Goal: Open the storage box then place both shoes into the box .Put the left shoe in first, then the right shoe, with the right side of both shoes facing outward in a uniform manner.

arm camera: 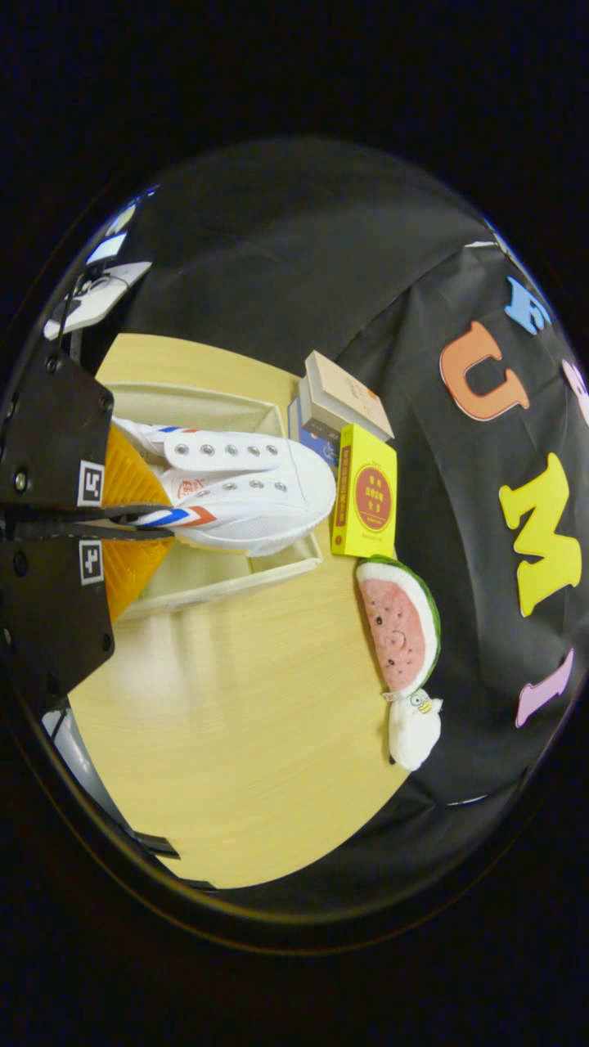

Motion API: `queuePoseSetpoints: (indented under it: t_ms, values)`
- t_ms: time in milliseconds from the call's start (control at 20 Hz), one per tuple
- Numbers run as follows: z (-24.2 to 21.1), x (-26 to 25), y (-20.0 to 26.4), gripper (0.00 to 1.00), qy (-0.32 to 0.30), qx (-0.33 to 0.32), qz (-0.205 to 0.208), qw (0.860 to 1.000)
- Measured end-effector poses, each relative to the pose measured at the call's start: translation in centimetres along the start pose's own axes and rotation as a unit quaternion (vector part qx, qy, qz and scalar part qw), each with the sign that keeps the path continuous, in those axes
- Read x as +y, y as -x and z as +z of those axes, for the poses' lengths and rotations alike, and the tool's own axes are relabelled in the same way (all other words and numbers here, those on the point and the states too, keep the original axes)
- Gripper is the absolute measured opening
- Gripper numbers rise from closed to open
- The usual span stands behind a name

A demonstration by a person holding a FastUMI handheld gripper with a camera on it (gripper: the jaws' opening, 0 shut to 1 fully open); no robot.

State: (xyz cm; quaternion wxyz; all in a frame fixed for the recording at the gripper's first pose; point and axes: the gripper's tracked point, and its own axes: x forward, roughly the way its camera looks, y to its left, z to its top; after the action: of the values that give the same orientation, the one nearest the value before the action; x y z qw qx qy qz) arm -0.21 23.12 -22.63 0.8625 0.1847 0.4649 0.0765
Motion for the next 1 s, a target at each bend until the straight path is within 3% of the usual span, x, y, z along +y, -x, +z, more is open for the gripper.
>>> queuePoseSetpoints:
  t_ms: [400,550,650,700,750,800,900,1000]
  values:
    - [-2.1,-1.8,-2.4,0.0,-0.01,0.004,-0.017,1.0]
    - [-2.0,-1.1,-2.6,0.02,-0.025,-0.002,-0.003,1.0]
    - [-2.1,-0.1,-2.3,0.19,-0.015,-0.009,0.014,1.0]
    - [-1.7,-0.1,-2.0,0.33,-0.004,-0.02,0.013,1.0]
    - [-1.3,-0.2,-1.5,0.35,0.006,-0.03,0.012,0.999]
    - [-0.9,0.2,-1.5,0.51,0.015,-0.041,0.015,0.999]
    - [-0.2,0.0,-0.5,0.71,0.035,-0.059,0.01,0.998]
    - [0.6,-0.8,0.6,0.8,0.054,-0.082,-0.002,0.995]
